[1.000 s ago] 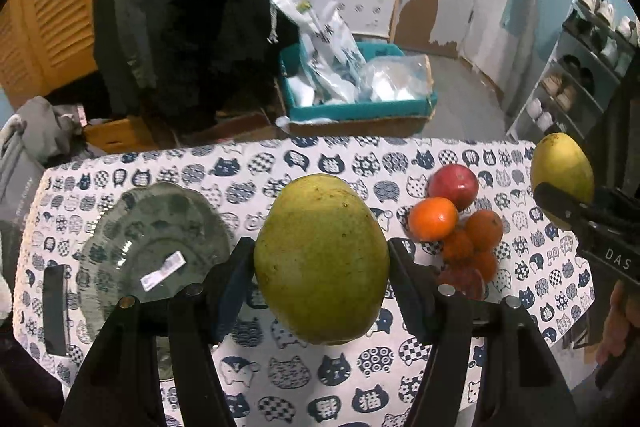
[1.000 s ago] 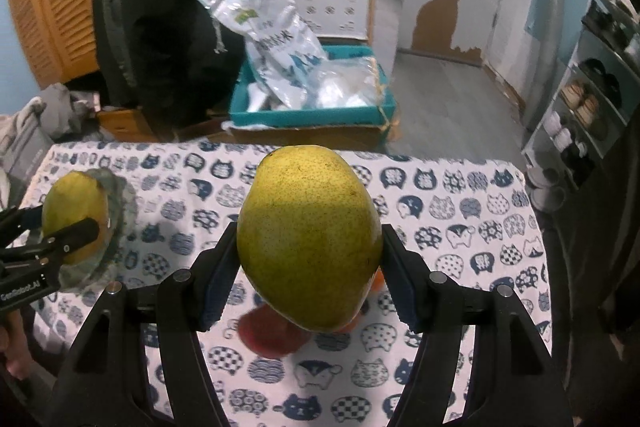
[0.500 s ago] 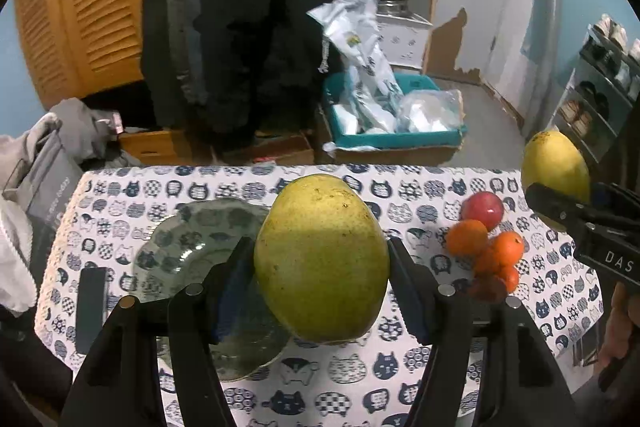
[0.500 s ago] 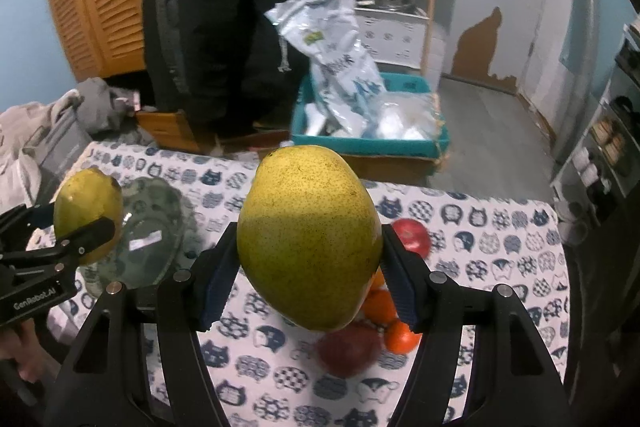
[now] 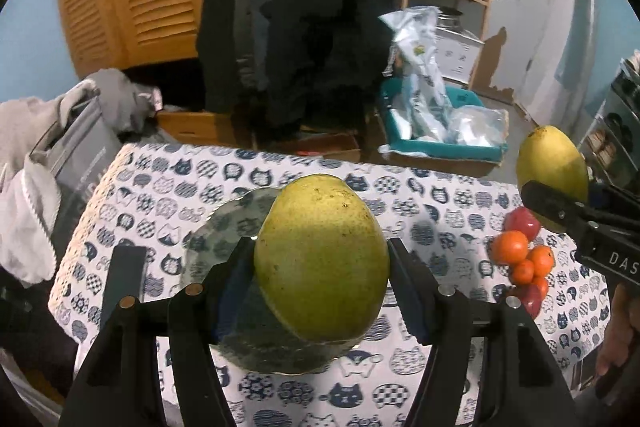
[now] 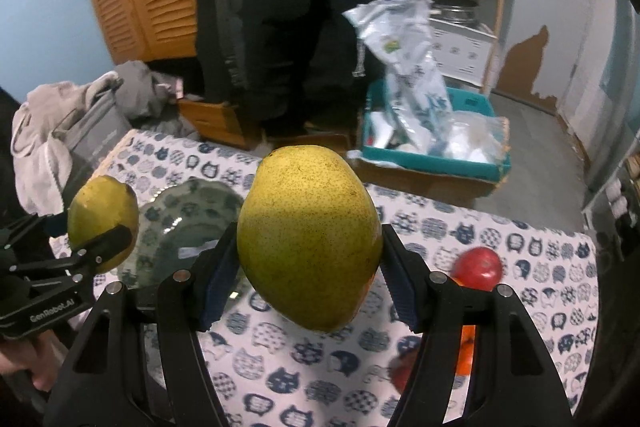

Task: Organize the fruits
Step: 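Carry the green mango with the right tool while the left carries the pear to the bowl, then lower both fruits into the glass bowl and open both tools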

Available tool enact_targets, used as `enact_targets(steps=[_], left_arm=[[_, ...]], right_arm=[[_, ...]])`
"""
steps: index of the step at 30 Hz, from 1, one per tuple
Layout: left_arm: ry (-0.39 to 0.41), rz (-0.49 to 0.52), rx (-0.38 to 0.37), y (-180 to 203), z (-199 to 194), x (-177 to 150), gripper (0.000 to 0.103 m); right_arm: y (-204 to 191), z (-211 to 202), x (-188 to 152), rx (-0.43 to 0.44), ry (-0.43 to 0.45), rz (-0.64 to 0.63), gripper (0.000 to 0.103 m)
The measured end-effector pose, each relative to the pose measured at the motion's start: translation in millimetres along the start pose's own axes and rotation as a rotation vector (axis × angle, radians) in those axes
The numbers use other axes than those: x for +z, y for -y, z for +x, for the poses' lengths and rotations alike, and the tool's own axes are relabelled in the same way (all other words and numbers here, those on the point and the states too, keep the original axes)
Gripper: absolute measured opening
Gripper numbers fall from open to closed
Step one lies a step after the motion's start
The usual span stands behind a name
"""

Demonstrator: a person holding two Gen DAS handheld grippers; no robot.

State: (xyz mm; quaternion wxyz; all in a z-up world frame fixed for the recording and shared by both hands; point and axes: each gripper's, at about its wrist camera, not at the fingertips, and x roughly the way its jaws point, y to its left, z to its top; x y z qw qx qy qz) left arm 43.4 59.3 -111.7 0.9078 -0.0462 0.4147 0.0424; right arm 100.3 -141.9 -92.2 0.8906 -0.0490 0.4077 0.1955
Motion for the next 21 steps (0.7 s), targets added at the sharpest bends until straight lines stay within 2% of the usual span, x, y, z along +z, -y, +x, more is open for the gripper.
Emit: enact_targets(steps=[9,13,21], left_arm=[[-0.036,-0.07,0.06,-50,19,-10,0.067],[-0.065,-0.097,0.071,-66,32,-14,0.067],[-0.148,-0.133,0.064,-84,67,-28,0.067]], right_arm=[[-51,34,9,0.077,-0.04,-0.048,0.067],[-66,54,9,0.114,-0.079,-0.05,0.067],[-85,91,4,0.128,-0.144,-0.073,0.067]])
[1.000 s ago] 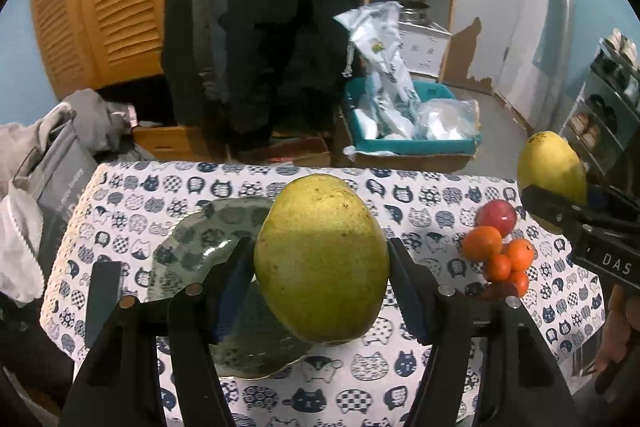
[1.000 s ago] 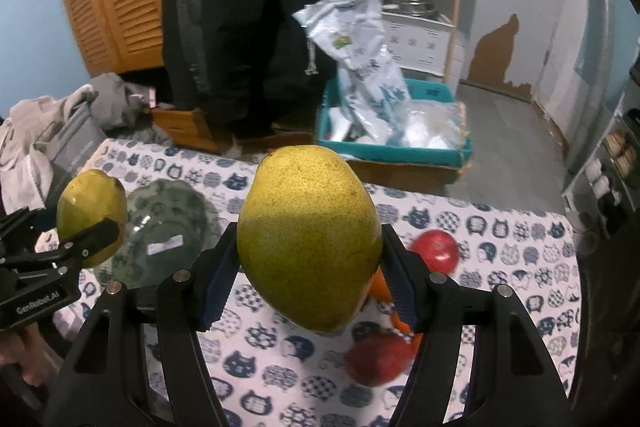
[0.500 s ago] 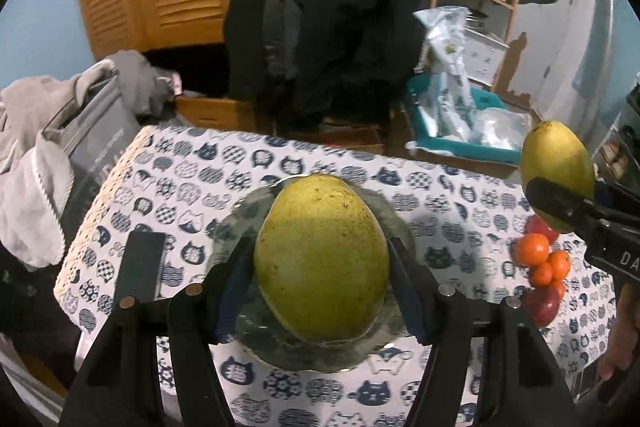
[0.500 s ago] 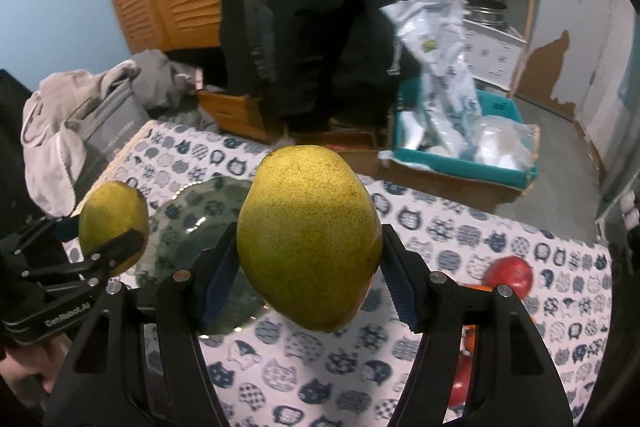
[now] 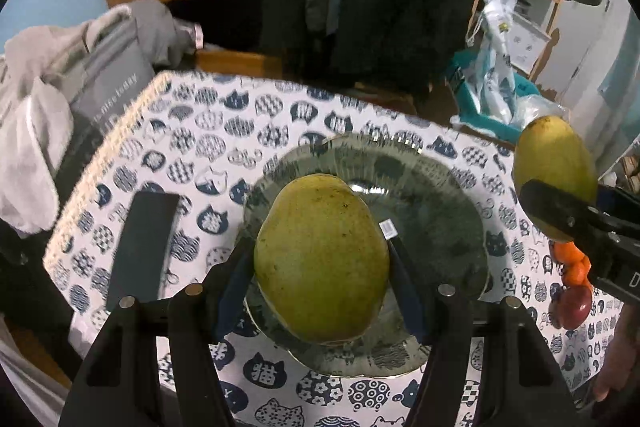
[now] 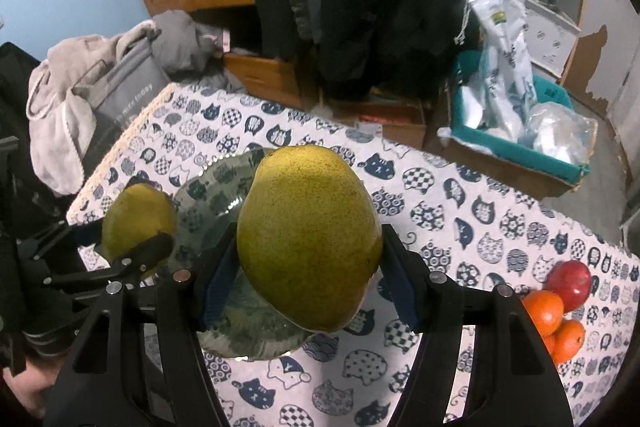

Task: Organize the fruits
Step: 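Lower both fruits into the glass bowl and open both tools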

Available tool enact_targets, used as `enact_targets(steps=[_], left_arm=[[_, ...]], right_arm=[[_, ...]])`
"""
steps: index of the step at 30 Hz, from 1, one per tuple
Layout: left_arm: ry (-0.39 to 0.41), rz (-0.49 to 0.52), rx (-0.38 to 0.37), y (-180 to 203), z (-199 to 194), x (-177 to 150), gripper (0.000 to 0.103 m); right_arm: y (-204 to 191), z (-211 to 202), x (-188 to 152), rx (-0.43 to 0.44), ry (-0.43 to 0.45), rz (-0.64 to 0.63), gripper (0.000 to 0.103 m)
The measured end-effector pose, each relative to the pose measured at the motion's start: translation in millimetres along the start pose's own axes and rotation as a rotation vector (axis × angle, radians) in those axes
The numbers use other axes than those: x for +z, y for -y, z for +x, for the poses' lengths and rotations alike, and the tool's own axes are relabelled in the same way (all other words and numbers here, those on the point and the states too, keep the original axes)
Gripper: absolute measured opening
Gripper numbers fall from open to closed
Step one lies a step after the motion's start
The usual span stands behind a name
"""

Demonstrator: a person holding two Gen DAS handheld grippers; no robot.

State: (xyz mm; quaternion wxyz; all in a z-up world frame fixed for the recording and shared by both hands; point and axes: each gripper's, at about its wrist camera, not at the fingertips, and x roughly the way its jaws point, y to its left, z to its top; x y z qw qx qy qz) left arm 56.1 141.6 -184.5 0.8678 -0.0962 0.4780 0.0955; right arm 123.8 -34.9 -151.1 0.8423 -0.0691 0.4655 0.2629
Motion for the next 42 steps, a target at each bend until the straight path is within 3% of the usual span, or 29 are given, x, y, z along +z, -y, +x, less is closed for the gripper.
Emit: enact_targets(steps=[11,21,30,32,34,42], left_arm=[[-0.134,-0.021,-0.003,-6,55,-14,0.067],[-0.236,-0.004,-0.012,-2,88,-25,0.067],[-0.23,-0.002,-0.015,-2,87,-22,0.069],[-0.203,0.004,-0.004,-1,81,-20,0.081],[-0.177,0.01,-0.002,-2,73,-17,0.085],[-0.144,0.003,0.027,-17,44,-11,0.085]], right_arm=[[-6,47,-11,0.015,-0.088,-0.01,0.067],[2,55,-15,0.022,-0.101,0.02,0.067],[8,57,-12,0.033,-0.106,0.048,0.067],[9,58,-11,0.034,-0.109,0.05,0.067],[9,61,-11,0.036,-0.118,0.051,0.067],[0,84,-14,0.036,-0.187,0.018,0.067]])
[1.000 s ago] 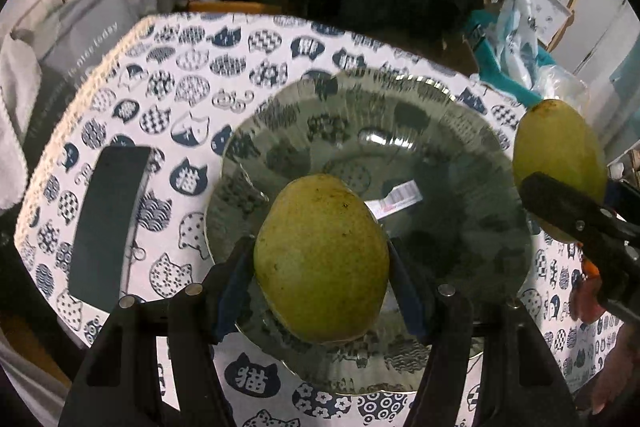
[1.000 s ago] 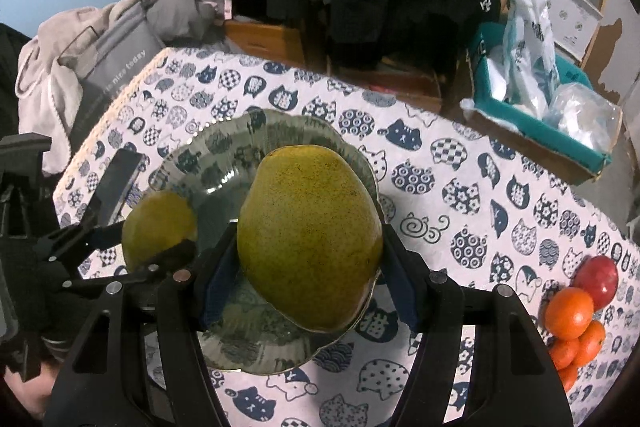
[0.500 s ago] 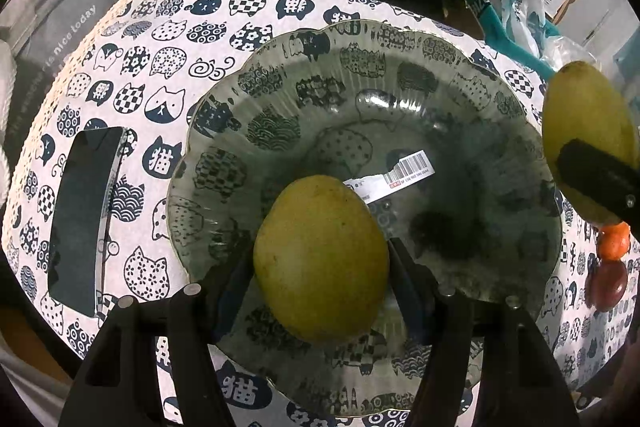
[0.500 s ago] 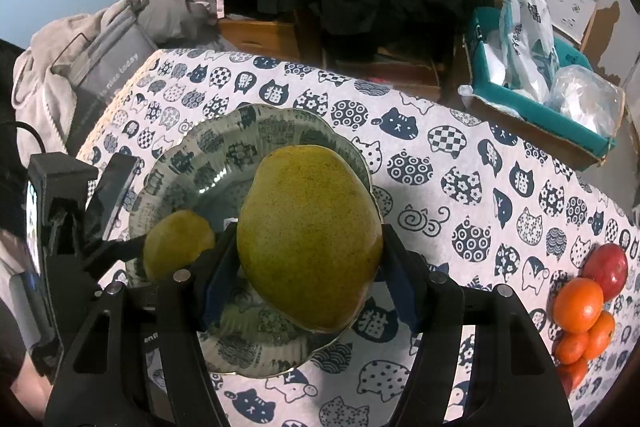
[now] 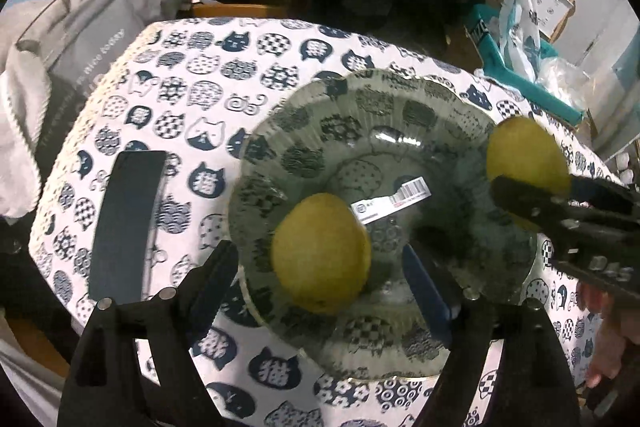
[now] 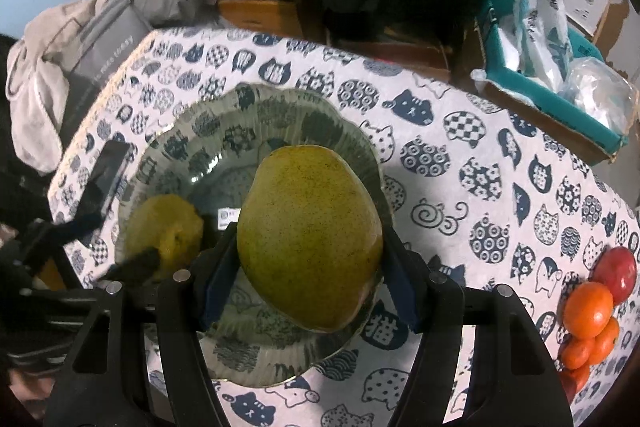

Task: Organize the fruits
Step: 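Lower both fruits into the glass bowl and open both tools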

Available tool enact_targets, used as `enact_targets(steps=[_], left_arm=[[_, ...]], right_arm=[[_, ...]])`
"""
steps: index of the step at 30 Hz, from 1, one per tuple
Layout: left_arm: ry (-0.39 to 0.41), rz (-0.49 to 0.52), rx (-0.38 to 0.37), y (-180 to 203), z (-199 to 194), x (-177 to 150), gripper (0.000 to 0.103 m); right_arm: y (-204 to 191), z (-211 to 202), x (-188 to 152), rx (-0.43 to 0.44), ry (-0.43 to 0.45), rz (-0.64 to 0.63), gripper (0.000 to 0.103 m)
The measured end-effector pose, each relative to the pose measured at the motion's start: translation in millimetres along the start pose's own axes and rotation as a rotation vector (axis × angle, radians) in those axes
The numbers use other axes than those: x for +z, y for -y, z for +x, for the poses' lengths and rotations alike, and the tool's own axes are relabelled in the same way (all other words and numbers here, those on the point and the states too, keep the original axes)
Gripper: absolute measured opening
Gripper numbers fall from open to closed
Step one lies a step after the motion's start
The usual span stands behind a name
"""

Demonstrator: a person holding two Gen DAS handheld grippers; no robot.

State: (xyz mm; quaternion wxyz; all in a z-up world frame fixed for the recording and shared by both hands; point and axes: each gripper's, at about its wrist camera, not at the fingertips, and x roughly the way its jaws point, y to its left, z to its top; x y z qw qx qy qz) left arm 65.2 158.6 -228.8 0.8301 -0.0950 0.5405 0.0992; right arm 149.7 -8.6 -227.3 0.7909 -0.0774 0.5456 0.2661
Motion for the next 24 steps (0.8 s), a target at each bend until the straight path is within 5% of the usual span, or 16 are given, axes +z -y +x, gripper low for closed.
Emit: enact_targets(steps=[9,24], left_arm=[[0.016,-0.044,0.07,-26,-16,-6,0.085],[0.01,-0.064,0.078,-38,-19,-11,0.085]], right_arm=[[-28,26,-9,-0.005,-0.085,-0.085,0.067],[-40,53,-23,-0.037,-0.181,-0.139,0.071]])
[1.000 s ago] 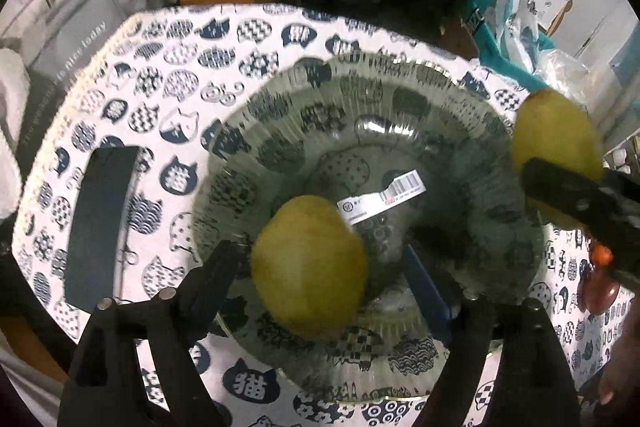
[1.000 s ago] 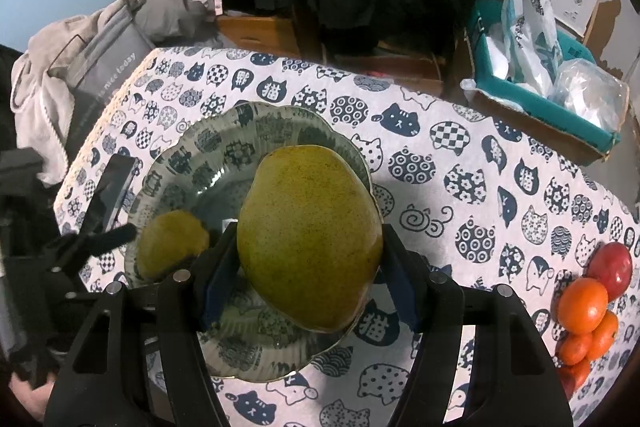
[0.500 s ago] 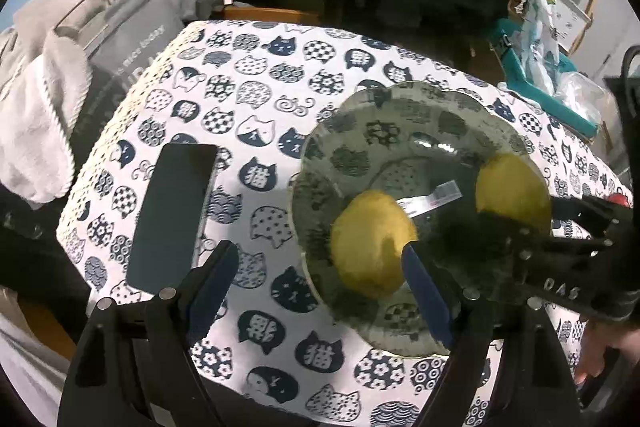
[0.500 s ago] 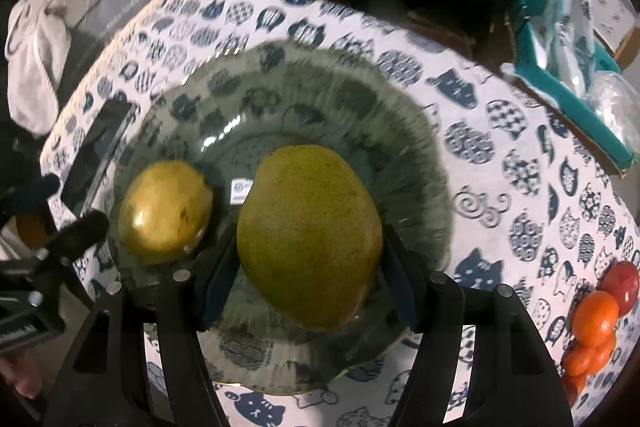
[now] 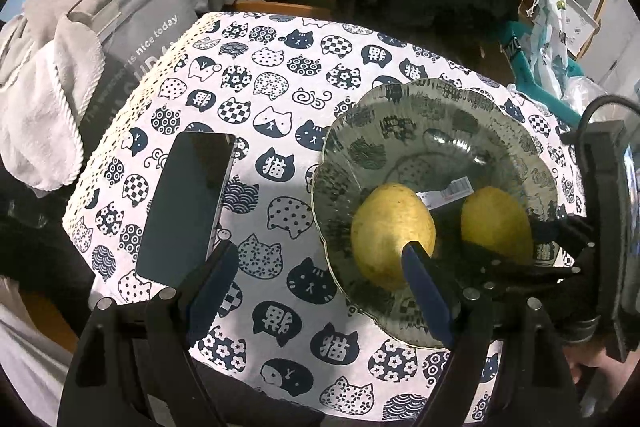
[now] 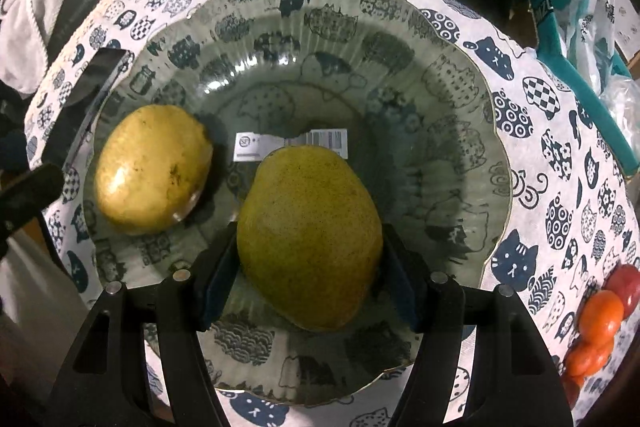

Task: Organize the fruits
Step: 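Lower both fruits into the glass bowl and open both tools, then move both tools back over the remaining fruit cluster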

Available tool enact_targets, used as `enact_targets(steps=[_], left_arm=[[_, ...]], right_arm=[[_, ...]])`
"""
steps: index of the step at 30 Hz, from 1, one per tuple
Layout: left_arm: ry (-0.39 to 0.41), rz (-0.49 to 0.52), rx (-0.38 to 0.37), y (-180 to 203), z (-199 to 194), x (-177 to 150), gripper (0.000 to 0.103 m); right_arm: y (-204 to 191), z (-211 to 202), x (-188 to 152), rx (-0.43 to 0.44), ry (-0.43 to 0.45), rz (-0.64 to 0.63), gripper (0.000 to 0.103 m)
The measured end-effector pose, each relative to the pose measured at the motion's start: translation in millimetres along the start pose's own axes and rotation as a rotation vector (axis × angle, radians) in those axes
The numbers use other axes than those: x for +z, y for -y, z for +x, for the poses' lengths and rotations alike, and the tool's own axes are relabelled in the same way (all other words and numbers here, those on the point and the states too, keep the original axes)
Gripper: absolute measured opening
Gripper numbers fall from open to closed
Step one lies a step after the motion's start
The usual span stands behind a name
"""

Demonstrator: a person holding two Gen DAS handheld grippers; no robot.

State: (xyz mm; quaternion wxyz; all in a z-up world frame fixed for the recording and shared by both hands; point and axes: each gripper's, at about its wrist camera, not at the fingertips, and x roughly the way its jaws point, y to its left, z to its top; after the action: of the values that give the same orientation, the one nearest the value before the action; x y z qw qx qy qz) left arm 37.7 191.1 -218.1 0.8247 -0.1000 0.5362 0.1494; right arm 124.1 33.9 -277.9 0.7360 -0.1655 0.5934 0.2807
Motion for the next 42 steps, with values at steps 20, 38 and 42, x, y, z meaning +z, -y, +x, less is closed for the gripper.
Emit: enact_targets(steps=[20,38,42], left_arm=[[0.136,0.001,-0.093,19,-62,10,0.085],[0.288,0.077,-0.168,68,-130,5,0.085],[0.338,0.098,-0.177,78,-149,1,0.085]], right_arm=[[34,-127,-4,-0.032,0.324,0.125,0.081],[77,-237,-73,-0.166,0.545,0.173,0.081],[86,-257,-91,-0.179,0.584,0.182,0.081]])
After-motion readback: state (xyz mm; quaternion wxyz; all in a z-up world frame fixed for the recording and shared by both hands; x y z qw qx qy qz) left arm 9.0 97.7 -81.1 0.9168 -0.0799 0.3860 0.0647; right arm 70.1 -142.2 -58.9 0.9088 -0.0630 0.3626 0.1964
